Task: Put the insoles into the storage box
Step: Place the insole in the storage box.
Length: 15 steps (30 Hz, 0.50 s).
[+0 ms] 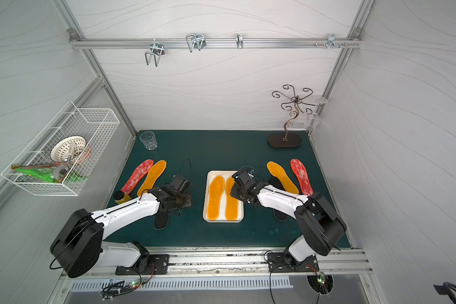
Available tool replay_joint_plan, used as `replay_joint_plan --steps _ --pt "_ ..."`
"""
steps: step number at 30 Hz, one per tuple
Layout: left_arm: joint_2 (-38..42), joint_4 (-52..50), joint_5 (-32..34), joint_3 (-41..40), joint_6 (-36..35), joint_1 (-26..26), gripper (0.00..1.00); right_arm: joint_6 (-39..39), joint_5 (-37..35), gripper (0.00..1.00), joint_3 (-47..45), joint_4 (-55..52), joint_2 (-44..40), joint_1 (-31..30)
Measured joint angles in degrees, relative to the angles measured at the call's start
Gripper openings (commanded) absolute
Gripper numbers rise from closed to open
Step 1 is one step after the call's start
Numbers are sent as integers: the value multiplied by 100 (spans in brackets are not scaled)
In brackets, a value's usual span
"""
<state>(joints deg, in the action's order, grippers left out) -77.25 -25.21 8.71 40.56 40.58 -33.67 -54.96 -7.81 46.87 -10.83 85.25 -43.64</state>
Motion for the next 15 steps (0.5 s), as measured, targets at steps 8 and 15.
replay_joint_plan --steps 8,15 --pt "48 -116 57 0 -28 111 51 844 -140 32 188 -330 -960 -96" --pt "153 -149 76 0 -107 197 51 2146 175 0 1504 -984 -205 -223"
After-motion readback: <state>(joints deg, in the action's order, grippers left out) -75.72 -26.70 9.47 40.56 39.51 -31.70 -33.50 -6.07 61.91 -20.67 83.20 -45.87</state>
